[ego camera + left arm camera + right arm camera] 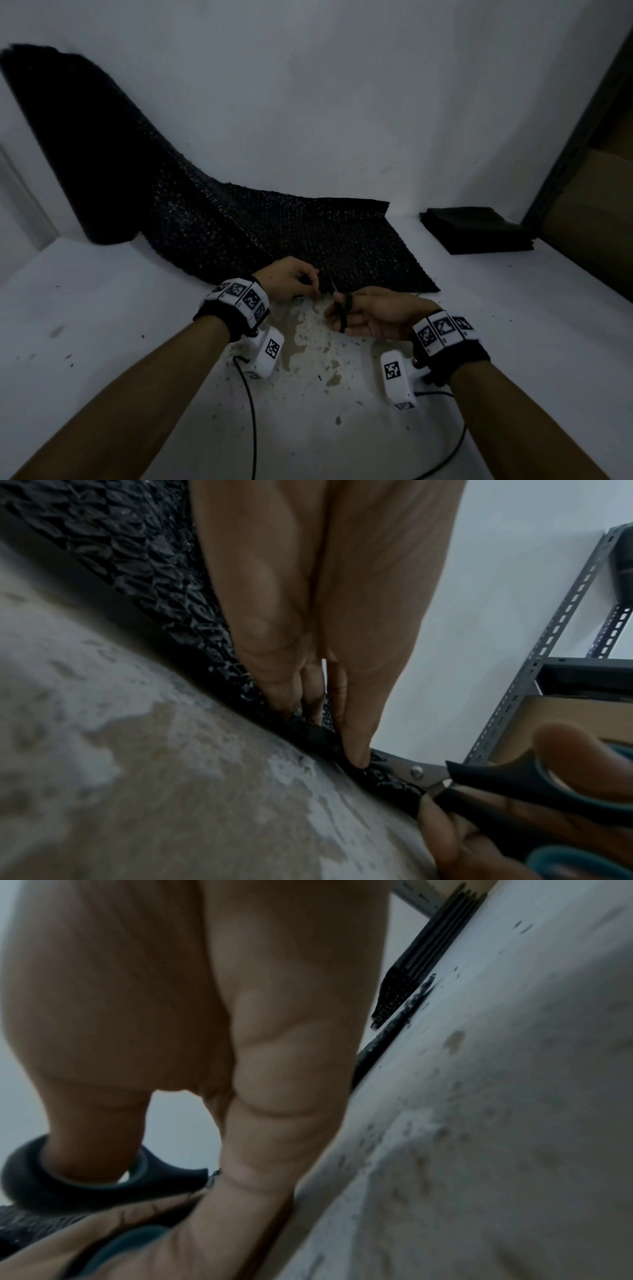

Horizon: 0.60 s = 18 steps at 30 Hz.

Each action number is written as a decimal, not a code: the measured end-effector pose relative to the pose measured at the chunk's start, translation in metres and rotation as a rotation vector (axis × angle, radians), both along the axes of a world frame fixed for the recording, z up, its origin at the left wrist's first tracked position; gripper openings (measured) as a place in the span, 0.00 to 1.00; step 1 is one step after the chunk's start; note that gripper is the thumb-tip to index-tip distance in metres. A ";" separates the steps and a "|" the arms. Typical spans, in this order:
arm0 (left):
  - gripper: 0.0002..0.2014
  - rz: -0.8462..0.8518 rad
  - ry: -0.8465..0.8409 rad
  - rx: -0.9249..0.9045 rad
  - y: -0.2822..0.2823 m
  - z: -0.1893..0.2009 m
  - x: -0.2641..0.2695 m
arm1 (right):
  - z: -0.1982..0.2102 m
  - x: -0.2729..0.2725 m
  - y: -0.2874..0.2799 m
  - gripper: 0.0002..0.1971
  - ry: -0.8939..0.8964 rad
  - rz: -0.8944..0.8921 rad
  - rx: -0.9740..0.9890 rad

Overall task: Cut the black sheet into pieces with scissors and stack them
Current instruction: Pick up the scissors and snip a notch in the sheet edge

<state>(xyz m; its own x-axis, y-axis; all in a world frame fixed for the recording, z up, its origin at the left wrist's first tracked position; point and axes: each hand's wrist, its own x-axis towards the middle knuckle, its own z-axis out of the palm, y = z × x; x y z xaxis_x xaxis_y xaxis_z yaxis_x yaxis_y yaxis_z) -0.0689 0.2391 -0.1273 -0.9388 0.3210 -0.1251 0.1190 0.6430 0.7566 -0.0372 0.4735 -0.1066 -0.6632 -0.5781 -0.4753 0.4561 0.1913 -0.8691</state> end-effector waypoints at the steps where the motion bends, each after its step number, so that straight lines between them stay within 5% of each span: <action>1: 0.03 0.003 -0.004 0.010 0.000 -0.001 0.000 | 0.000 -0.002 0.000 0.26 0.000 0.000 0.002; 18: 0.02 0.033 -0.007 0.093 0.004 0.004 0.009 | -0.006 -0.020 -0.009 0.15 0.057 0.001 0.048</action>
<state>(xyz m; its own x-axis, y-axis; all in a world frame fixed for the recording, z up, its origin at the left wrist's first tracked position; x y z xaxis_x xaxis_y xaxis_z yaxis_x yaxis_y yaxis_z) -0.0600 0.2428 -0.1231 -0.9482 0.3003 -0.1031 0.0932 0.5737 0.8137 -0.0568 0.4641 -0.1123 -0.6893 -0.5562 -0.4642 0.4061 0.2340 -0.8834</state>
